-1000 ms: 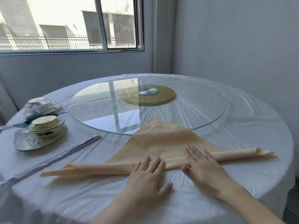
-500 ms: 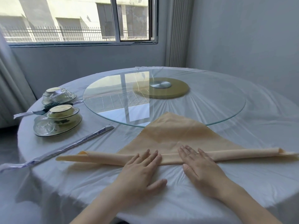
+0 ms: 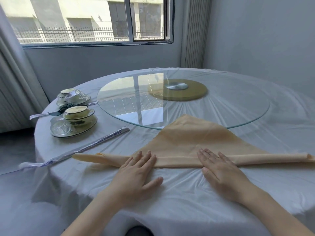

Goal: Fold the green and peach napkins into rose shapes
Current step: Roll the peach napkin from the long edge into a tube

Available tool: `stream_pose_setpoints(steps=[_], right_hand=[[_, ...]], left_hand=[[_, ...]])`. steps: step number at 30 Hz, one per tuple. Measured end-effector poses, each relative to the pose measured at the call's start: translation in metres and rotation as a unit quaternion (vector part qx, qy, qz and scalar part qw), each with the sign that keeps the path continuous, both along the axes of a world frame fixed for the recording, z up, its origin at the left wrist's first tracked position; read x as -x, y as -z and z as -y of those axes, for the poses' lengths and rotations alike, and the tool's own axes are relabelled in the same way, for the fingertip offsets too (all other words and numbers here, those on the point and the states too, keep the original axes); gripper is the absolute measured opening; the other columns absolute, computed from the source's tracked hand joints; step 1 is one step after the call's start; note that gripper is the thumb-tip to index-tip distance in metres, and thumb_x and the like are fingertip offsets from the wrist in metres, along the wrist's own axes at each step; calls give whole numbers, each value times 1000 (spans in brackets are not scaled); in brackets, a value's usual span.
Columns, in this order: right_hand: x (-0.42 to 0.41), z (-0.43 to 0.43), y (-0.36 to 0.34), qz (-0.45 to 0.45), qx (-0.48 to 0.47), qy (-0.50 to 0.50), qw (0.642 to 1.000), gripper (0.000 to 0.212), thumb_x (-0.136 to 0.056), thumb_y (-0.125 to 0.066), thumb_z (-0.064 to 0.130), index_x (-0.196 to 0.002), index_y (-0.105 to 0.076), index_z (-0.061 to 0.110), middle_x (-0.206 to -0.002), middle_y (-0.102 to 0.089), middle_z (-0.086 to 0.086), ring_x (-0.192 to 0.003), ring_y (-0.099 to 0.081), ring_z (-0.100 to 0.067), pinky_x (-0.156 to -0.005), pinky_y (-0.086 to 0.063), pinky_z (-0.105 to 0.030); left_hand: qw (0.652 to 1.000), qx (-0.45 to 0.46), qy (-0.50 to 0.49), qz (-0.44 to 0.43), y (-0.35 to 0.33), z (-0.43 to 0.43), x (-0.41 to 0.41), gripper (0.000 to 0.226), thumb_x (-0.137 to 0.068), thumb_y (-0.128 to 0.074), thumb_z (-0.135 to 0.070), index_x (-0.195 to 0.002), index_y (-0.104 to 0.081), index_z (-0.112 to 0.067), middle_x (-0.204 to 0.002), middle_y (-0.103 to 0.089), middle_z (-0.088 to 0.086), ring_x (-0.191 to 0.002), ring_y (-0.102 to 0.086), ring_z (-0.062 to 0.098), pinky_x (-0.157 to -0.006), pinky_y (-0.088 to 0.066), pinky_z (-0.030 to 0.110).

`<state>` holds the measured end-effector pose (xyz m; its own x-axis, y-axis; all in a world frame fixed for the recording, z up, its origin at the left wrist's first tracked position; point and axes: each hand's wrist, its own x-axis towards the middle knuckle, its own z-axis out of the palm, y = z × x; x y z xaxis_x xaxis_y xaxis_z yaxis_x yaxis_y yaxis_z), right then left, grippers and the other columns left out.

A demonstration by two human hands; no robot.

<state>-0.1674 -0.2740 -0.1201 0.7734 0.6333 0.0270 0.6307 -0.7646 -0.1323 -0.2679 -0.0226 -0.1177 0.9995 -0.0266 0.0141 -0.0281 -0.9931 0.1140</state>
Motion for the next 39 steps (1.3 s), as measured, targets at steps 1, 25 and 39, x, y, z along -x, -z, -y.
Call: stream_pose_setpoints(steps=[1, 25, 39], right_hand=[[0, 0, 0, 1, 1, -3, 1000, 91, -63, 18, 53, -149, 3, 27, -156, 7, 16, -130, 16, 12, -110, 12, -20], [3, -2, -6, 4, 28, -4, 1000, 95, -59, 20, 57, -148, 6, 25, -155, 12, 13, -129, 18, 10, -111, 9, -22], [18, -59, -2, -6, 20, -105, 994, 92, -63, 20, 62, -148, 4, 30, -155, 9, 16, -131, 18, 10, -110, 11, -20]], left_hand=[[1000, 1, -9, -2, 0, -4, 2, 119, -44, 23, -89, -149, 0, -37, -157, 6, -15, -144, 11, 11, -114, 5, 26], [995, 23, -94, -37, -7, -47, 27, 97, -51, -5, -93, -141, -2, -56, -159, 5, 5, -145, 9, 27, -115, 6, 36], [995, 4, -102, -21, -3, -71, 35, 102, -52, 4, -92, -144, -3, -50, -159, 3, -2, -146, 5, 15, -115, 2, 30]])
